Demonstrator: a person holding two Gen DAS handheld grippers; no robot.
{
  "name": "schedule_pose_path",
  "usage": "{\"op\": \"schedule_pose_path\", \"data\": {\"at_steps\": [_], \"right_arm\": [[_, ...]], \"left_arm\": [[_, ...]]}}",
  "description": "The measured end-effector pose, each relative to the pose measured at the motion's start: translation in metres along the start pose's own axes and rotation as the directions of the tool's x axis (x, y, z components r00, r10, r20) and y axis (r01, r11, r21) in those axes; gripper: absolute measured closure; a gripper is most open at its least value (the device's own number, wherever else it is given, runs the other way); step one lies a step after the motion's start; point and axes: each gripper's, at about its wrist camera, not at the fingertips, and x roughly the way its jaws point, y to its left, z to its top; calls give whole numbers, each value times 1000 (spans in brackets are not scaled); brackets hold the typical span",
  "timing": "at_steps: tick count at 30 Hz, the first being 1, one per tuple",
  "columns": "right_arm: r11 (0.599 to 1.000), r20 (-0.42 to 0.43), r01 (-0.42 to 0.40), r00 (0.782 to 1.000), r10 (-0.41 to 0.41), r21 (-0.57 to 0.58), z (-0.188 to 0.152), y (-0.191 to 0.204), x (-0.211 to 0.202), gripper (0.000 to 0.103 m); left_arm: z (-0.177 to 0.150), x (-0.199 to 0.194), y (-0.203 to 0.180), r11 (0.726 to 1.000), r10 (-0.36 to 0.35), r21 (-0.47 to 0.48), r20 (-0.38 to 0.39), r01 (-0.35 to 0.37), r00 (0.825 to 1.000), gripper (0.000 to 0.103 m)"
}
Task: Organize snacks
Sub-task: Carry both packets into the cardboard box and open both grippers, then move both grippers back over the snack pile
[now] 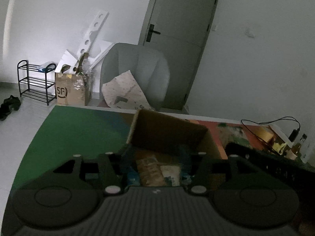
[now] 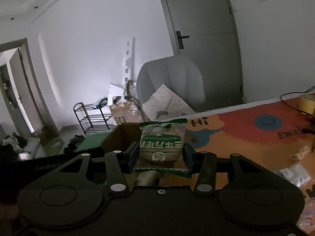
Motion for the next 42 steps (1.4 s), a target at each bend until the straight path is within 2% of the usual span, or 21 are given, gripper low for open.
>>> {"op": "schedule_pose_path", "data": {"at_steps": [2, 3, 5, 6, 10, 19, 42], "right_arm": [[999, 26, -47, 999, 47, 9, 2, 0, 1, 52], [999, 26, -45, 999, 44, 16, 3, -1, 2, 42], [999, 37, -22, 999, 21, 24, 3, -4, -2, 29], [999, 43, -23, 999, 22, 28, 3, -6, -5, 26], [999, 26, -10, 1000, 8, 49, 1, -14, -15, 26], [997, -2, 34, 999, -34, 75, -8, -34, -40, 20], [971, 3, 163, 986, -166, 174, -30, -113, -106, 14]], "left_arm": [[0, -2, 2, 1000, 13, -11, 0, -13, 1000, 38], [0, -2, 3, 1000, 20, -17, -3, -20, 1000, 35], [-1, -4, 4, 999, 31, -25, -6, -31, 1000, 25], [0, -5, 3, 999, 32, -24, -4, -32, 999, 23], [-2, -9, -4, 1000, 25, -11, 13, -25, 1000, 15], [-8, -11, -32, 1000, -6, 5, -4, 6, 1000, 6], [-27, -16, -116, 981, -149, 120, -35, 152, 988, 5]]}}
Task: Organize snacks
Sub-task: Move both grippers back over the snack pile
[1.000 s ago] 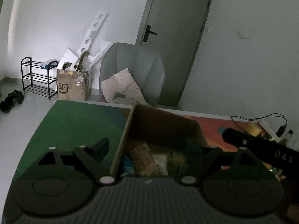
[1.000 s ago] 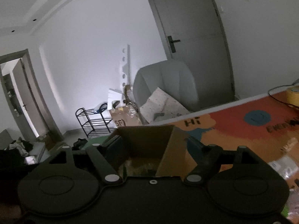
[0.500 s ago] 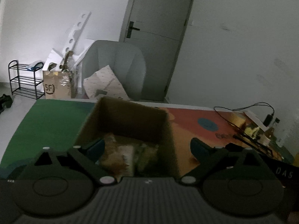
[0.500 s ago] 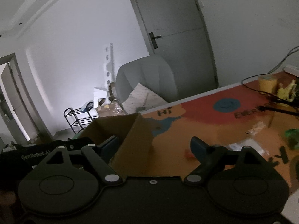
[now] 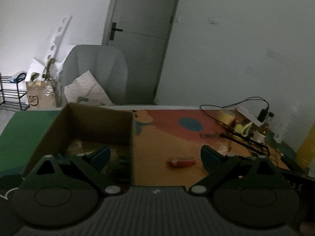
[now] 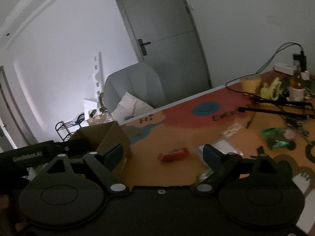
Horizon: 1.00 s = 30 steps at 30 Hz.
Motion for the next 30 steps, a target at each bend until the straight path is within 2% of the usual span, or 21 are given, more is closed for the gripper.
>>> {"op": "schedule_pose_path", "data": {"at_steps": [17, 30], "right_arm": [[995, -14, 99, 995, -98, 26, -12, -53, -26, 13], [992, -71, 126, 990, -124, 22, -32, -80, -29, 14]], "left_arm": [[-12, 9, -42, 993, -105, 42, -50, 108, 993, 5], [-35, 29, -68, 988, -140, 58, -95, 146, 986, 6]]}}
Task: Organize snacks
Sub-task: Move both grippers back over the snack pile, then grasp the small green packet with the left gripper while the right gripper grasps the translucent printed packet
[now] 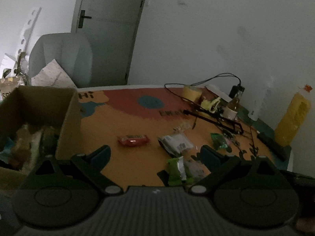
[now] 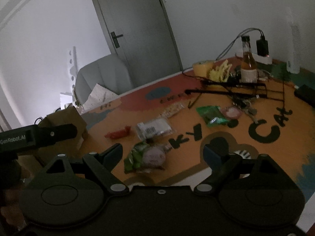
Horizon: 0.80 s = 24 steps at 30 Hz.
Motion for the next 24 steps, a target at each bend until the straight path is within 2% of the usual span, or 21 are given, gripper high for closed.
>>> {"op": "schedule_pose_path", "data": {"at_steps": [6, 11, 14, 16, 18, 24], "right_arm": [[1000, -38, 10, 999, -10, 4, -11, -7, 10, 15], [1000, -52, 4, 999, -3, 28, -14, -10, 20, 22], [999, -64, -3, 998, 5, 38, -15, -10, 28, 30], [999, -73, -6, 997, 9, 48, -16, -11, 34, 35], [998, -79, -11, 997, 15, 56, -16, -12, 39, 38], [998, -81, -17, 996, 22, 61, -13, -12, 48, 40]], "left_arm": [[-9, 18, -3, 1000, -20, -3, -34, 20, 999, 9], [-14, 34, -6, 1000, -31, -1, -54, 31, 998, 23], [-16, 45, -6, 999, -36, -9, -75, 35, 997, 34], [-18, 53, -7, 999, -43, -18, -92, 42, 995, 37], [-19, 61, -8, 999, -49, -21, -102, 47, 994, 39], [-20, 82, -13, 997, -68, -36, -128, 64, 989, 40]]}}
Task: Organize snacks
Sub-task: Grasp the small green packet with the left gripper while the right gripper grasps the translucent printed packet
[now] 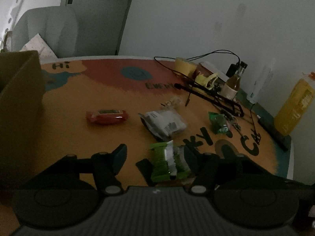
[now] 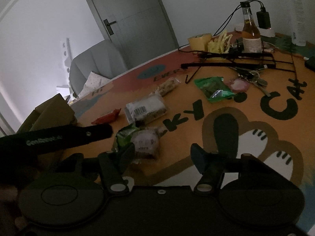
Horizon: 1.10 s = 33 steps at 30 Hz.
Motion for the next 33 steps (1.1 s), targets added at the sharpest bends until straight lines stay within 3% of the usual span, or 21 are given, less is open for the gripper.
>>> {"op": "schedule_pose_path", "data": {"at_steps": [3, 6, 8, 13, 25, 33], "right_arm": [[1000, -4, -3, 1000, 3, 4, 0, -1, 3, 40], [1000, -9, -6, 1000, 7, 10, -1, -2, 5, 40], [1000, -9, -10, 1000, 10, 8, -1, -2, 6, 40], [1000, -8, -12, 1000, 12, 9, -1, -3, 7, 40], [1000, 1, -14, 1000, 14, -27, 0, 18, 16, 40], [997, -2, 14, 1000, -14, -72, 4, 29, 30, 34]], "left_arm": [[-1, 13, -1, 1000, -6, -9, -21, 6, 1000, 42], [-2, 24, 1, 1000, -18, -23, -52, 17, 998, 53], [-5, 27, 2, 999, -33, -32, -63, 31, 998, 68], [-7, 24, 6, 1000, -19, -19, -63, 18, 998, 74], [-6, 3, 26, 999, 23, -35, -35, -25, 999, 79], [-4, -10, 34, 998, 41, -45, -9, -42, 999, 79]]}}
